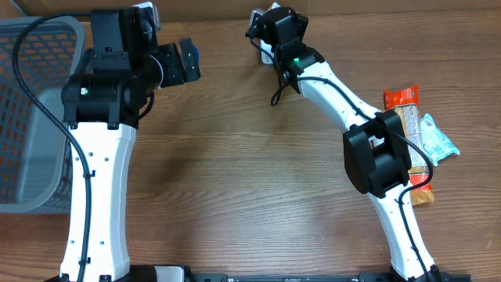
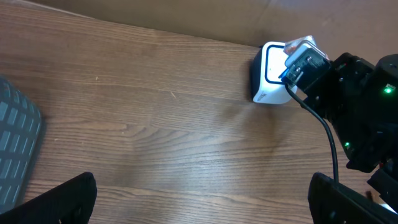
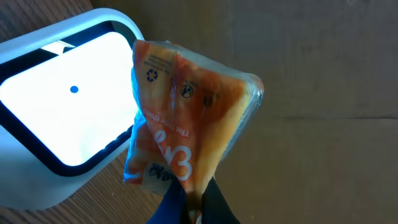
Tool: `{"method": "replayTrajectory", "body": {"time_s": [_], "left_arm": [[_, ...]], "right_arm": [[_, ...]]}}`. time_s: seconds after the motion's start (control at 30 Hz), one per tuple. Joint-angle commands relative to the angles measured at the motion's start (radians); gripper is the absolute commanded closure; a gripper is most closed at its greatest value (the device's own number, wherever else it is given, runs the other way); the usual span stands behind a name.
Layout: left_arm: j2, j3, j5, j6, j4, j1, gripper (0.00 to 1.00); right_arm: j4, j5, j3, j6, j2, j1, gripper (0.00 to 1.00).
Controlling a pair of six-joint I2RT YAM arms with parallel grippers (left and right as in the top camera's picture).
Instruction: Scan the item barcode
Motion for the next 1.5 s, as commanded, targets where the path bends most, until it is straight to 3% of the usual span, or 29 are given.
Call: {"method": "replayTrajectory", "body": {"time_s": [0.0,0.2,0.37,0.53,0.7,0.9,1.0,1.1,1.2,1.47], "left_arm": [[0.002,0.003,0.008,0.016,0.001,0.005,0.0],[0.002,0.003,0.008,0.016,0.001,0.005,0.0],[0.002,0.003,0.008,0.016,0.001,0.005,0.0],[0.002,0.003,0.008,0.016,0.001,0.005,0.0],[0.002,0.003,0.008,0.016,0.001,0.005,0.0],[0.002,0.003,0.008,0.016,0.001,0.005,0.0],[0.002,0.003,0.008,0.016,0.001,0.005,0.0],[0.002,0.003,0.008,0.016,0.001,0.005,0.0],[0.002,0.003,0.008,0.016,0.001,0.005,0.0],[0.002,0.003,0.008,0.016,0.001,0.005,0.0]], "right_arm": [[0.0,-0.01,0.012,0.004,0.002,0.0,0.96],[0.001,-0.011,0.012,0.012,-0.002,0.003,0.96],[-0.034,-0.09,0.012,0.172,-0.058,0.004,0.96],[-0.179,-0.268,0.012,0.3,-0.205,-0.009,0.96],[-0.428,-0.455,0.012,0.529,-0.4,-0.032,0.96],[-0.935,-0.601,0.012,0.807,-0.576,-0.125,0.96],[-1.22,-0.601,0.01,0.844,-0.585,-0.204,0.96],[-1.39,-0.601,-0.042,0.852,-0.57,-0.292,0.96],[-1.403,-0.601,-0.16,0.856,-0.57,-0.371,0.96],[-1.228,-0.595,-0.467,0.873,-0.57,-0.553,0.95]]}}
